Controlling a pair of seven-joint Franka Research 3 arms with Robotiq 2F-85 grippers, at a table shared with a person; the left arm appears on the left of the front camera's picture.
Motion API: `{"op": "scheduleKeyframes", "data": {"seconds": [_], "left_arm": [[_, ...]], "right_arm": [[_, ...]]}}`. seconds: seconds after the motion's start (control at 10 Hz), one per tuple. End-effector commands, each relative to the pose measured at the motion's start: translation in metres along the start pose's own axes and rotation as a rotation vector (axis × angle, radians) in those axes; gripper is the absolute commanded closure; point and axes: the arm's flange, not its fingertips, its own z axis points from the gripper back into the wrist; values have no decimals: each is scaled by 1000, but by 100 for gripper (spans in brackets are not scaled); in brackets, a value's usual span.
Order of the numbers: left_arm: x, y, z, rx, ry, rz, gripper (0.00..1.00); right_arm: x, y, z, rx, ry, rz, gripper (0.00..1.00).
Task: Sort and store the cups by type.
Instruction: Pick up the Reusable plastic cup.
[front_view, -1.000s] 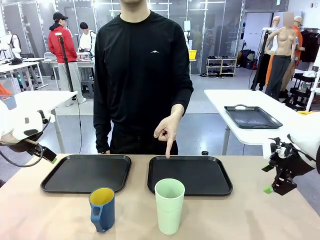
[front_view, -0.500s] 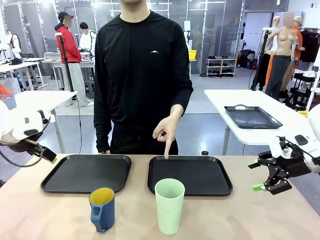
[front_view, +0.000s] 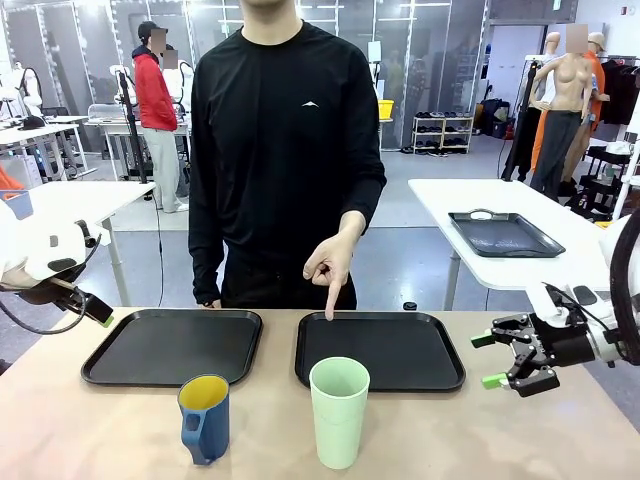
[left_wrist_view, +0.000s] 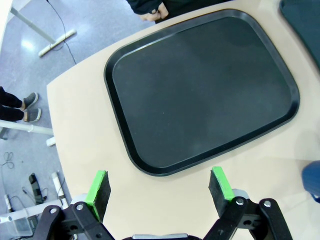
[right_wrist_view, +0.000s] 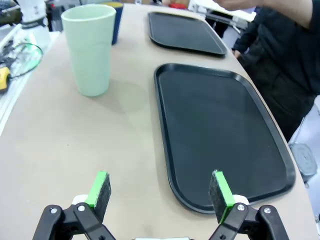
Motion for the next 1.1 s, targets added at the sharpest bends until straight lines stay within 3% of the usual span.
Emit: {"op": "scheduleKeyframes", "data": {"seconds": [0.0,0.4,0.5,0.6,0.7,1.0], "left_arm": [[0,2,1,-2,-3,5,0],[0,2,1,-2,-3,5,0],[0,2,1,-2,-3,5,0],[0,2,1,-2,-3,5,0],[0,2,1,-2,-3,5,0],[0,2,1,-2,-3,5,0]], "right_arm": [[-8,-13,7,64,-71,51,0],[-15,-13,0,142,-198,36,0],[-16,-13,-3,160,-201,34,0],[-15,-13,-2,159,-136,29,0],[-12,-7,-2,130,-197,12,0],[-12,-7,-2,130,-197,12,0]]}}
